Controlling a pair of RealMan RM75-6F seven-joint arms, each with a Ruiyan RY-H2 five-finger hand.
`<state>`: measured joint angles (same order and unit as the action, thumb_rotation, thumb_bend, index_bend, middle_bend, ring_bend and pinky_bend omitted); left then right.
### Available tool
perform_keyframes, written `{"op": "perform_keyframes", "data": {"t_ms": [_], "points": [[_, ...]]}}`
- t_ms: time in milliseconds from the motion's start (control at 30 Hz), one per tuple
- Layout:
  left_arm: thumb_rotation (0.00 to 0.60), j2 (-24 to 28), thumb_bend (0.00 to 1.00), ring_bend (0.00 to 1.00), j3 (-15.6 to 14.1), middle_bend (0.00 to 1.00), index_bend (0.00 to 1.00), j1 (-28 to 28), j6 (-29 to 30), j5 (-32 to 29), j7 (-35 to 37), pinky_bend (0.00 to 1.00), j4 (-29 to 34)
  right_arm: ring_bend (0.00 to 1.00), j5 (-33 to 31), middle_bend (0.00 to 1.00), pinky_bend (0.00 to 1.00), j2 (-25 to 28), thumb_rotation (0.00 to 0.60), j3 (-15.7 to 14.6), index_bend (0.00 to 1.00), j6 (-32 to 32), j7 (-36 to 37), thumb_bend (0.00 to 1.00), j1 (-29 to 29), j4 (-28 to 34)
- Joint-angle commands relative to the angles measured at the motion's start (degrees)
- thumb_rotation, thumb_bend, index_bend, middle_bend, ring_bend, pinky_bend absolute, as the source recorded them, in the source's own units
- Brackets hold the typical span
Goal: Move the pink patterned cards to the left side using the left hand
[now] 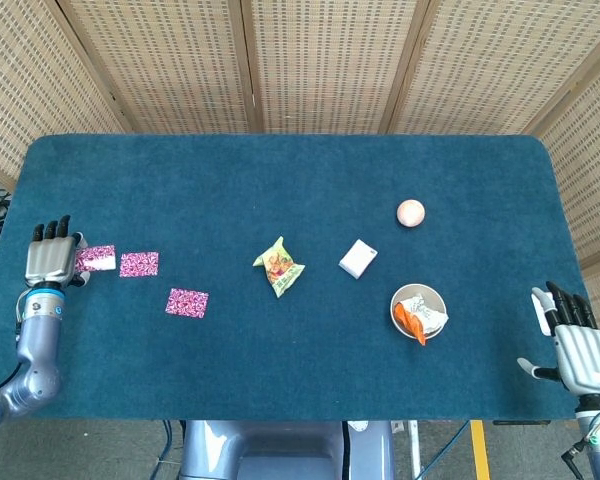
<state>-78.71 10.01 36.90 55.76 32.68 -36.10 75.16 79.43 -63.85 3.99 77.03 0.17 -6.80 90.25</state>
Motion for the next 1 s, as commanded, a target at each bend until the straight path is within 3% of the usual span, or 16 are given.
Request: {"op": "perform_keyframes", "data": {"t_ms": [33, 500, 800, 1000], "points": [[0.6, -1.2, 0.3, 0.0, -0.37, 0.0, 0.36, 0.19, -0.8, 0.94, 0.73, 0.0, -1.66, 0.0, -0.04, 0.0, 0.0, 0.01, 0.6, 0.03, 0.0, -0.04, 0.0, 0.13, -0.02, -0.02], [0.6, -6.93, 0.3, 0.0, -0.93, 0.0, 0.36, 1.84, -1.39, 1.86, -0.13, 0.0, -5.57, 0.0, -0.17, 0.0, 0.0, 0.3, 0.6, 0.2, 0.0, -0.05, 0.79, 0.13, 0.04, -0.15], [0.6, -8.64, 0.21, 0.0, -0.41, 0.0, 0.36, 2.59, -0.85, 1.71, -0.84, 0.0, -6.41, 0.0, -0.19, 0.0, 0.0, 0.32, 0.6, 0.25, 0.0, -0.05, 0.89, 0.13, 0.06, -0.2], [0.6, -9.83, 0.2, 0.0, 0.27, 0.0, 0.36, 3.12, -0.88, 1.64, -0.64, 0.0, -7.5, 0.0, -0.36, 0.0, 0.0, 0.32, 0.6, 0.37, 0.0, 0.03, 1.01, 0.13, 0.12, -0.27]]}}
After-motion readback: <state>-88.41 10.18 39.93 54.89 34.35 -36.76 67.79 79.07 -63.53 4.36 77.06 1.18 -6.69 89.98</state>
